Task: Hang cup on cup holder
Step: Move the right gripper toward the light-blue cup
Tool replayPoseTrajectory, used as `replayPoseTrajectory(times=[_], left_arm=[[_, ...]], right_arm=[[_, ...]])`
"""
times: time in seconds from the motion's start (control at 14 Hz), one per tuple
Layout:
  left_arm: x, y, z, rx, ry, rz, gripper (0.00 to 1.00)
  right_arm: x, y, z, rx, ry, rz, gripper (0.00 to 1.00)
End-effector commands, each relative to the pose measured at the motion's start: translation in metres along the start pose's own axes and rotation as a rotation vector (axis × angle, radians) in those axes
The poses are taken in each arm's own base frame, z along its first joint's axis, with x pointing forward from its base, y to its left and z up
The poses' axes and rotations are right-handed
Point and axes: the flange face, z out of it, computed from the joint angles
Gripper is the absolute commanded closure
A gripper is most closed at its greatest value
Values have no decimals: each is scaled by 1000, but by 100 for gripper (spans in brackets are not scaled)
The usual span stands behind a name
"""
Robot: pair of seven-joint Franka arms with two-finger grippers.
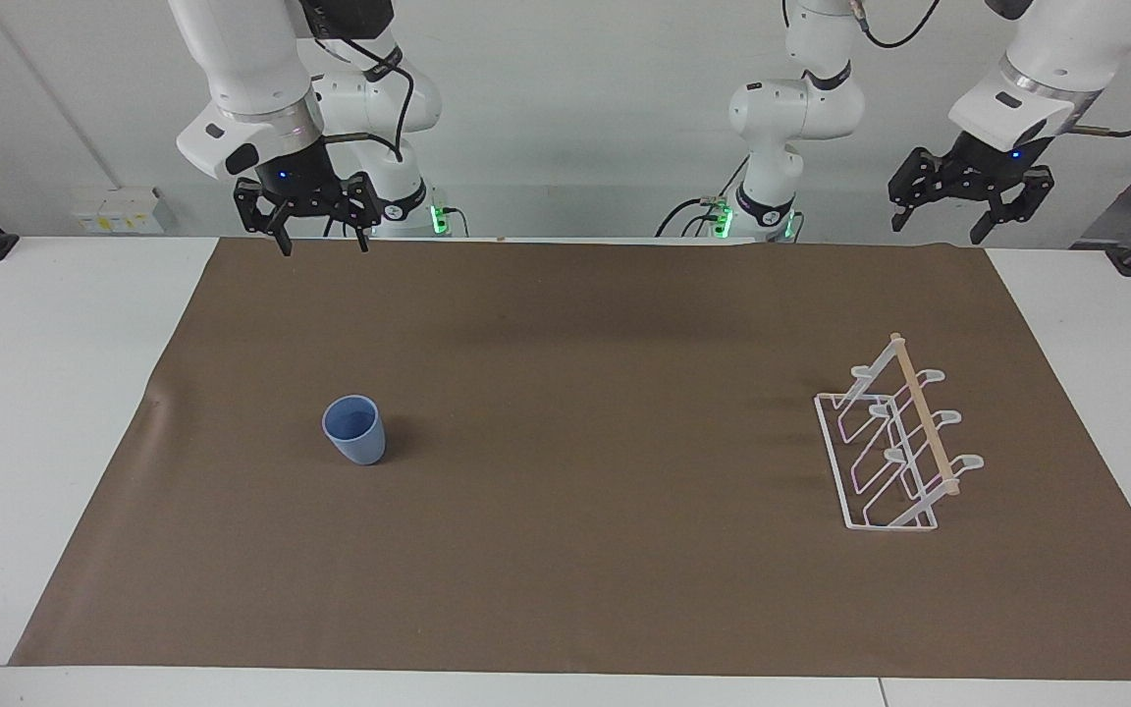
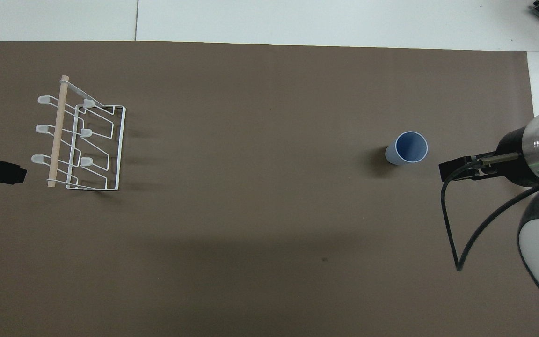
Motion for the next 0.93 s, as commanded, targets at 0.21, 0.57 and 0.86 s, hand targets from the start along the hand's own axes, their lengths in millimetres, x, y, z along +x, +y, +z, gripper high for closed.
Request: replayPoseTrajectory(times=[0.21, 0.57, 0.86], left_arm=[[-8, 1, -2, 0, 7, -18, 0], [-12, -2, 1, -7, -21, -46, 0], [-11, 4, 0, -6, -18, -31, 0]], right_arm=[[1, 8, 5, 56, 15, -1, 0], [1, 14, 7, 57, 23, -16, 0], [-5, 23, 27, 47, 63, -68, 0]])
